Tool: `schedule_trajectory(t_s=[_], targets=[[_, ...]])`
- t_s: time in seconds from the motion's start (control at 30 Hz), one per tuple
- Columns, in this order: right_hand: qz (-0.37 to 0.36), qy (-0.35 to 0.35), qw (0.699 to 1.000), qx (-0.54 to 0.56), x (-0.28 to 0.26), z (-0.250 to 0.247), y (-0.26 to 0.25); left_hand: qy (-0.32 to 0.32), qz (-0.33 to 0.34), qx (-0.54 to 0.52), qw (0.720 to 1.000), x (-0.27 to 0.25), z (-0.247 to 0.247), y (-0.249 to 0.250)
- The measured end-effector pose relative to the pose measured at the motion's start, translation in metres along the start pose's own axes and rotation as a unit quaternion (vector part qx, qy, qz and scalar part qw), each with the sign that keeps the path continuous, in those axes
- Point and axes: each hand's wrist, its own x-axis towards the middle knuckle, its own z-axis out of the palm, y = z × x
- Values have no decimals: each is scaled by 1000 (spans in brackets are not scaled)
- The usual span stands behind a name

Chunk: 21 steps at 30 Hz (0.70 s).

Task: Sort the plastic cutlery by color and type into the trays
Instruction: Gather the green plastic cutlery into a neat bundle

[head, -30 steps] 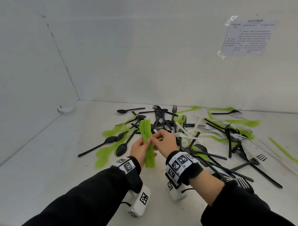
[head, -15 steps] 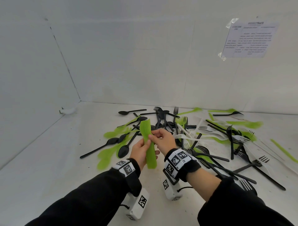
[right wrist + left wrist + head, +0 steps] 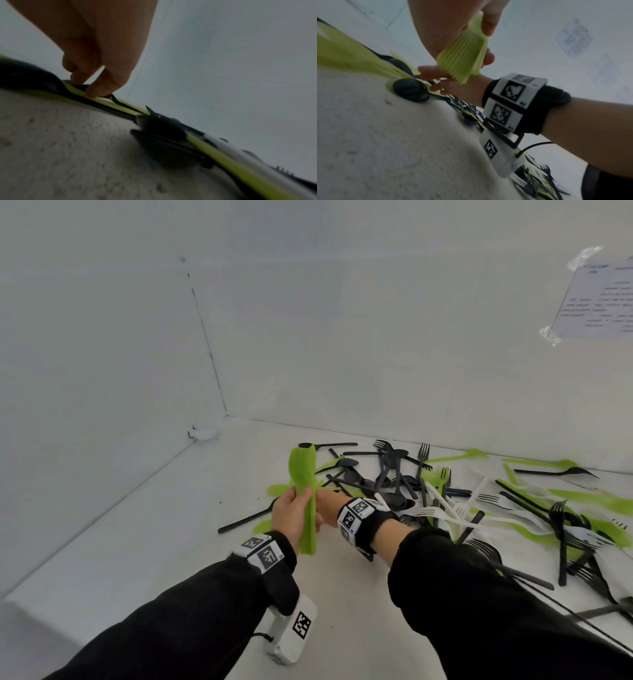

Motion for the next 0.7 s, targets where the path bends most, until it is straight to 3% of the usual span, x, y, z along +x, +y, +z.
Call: schedule_trajectory(t_s=[0.23, 0.5, 0.63, 0.7], targets=[[-43, -83, 989, -115, 21, -6, -11, 33, 14, 24, 999, 10, -15, 5], [-60, -50, 952, -295, 31, 3, 11, 26, 11, 13, 1000, 11, -9, 5], [-16, 23, 994, -103, 28, -11, 19, 23, 15, -11, 1000, 9, -5, 6], [-8, 66, 998, 1, 27, -21, 26, 23, 16, -13, 1000, 9, -5, 6]])
